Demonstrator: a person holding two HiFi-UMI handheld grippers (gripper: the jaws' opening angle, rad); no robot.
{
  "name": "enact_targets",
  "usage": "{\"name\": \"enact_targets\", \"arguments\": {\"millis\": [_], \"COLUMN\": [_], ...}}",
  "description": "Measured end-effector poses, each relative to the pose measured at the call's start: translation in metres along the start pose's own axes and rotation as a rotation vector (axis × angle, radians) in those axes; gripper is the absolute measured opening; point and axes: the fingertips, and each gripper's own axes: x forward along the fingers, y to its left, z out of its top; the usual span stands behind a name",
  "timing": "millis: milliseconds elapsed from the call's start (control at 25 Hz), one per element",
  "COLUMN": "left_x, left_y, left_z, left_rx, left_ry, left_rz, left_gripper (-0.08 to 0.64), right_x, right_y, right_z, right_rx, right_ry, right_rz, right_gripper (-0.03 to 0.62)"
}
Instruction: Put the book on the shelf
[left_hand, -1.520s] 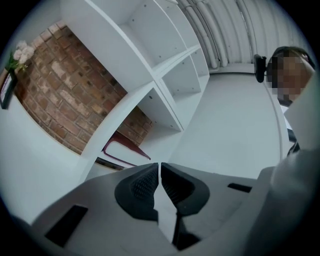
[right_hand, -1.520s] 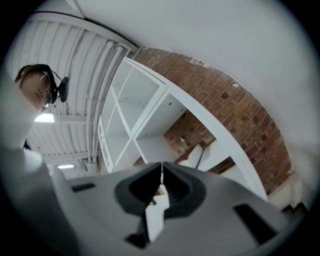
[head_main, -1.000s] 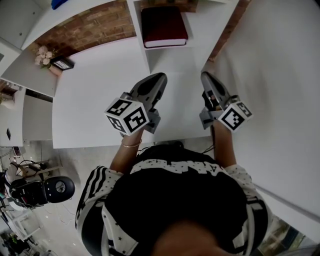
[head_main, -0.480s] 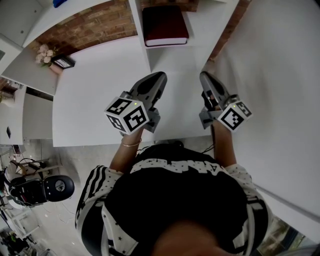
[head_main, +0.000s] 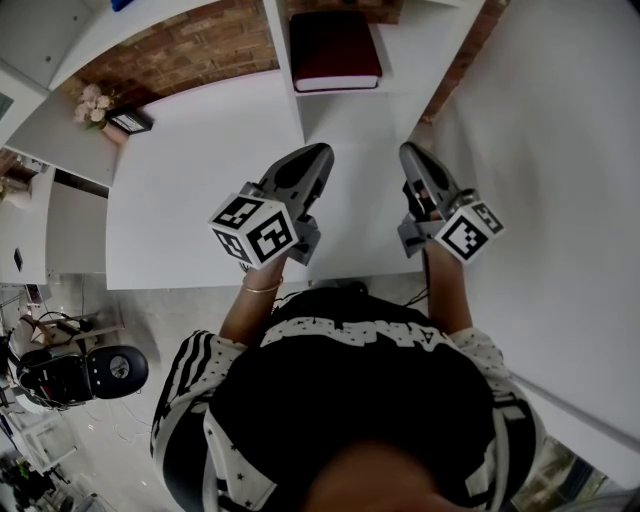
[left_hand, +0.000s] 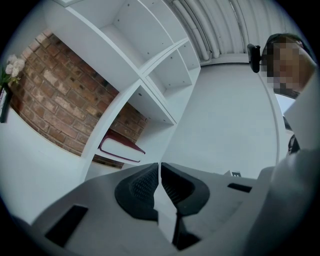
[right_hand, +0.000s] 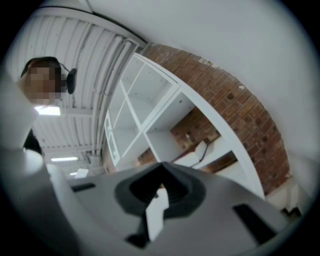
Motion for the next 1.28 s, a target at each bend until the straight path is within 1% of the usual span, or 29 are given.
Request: {"name": "enact_targets", "arguments": {"millis": [1280], "left_x": [0.0001], "left_y": [0.0024], "left_z": [-0.0015], "left_rx": [0.005], "left_ry": [-0.001], "left_rz": [0.012], "left_gripper": [0.051], "right_x": [0.0009], "right_y": [-0.0020], "right_z": [-0.0001], "right_rx": [0.005], "right_ry": [-0.005], "right_rz": [0.005], "right_gripper": [0.030]}}
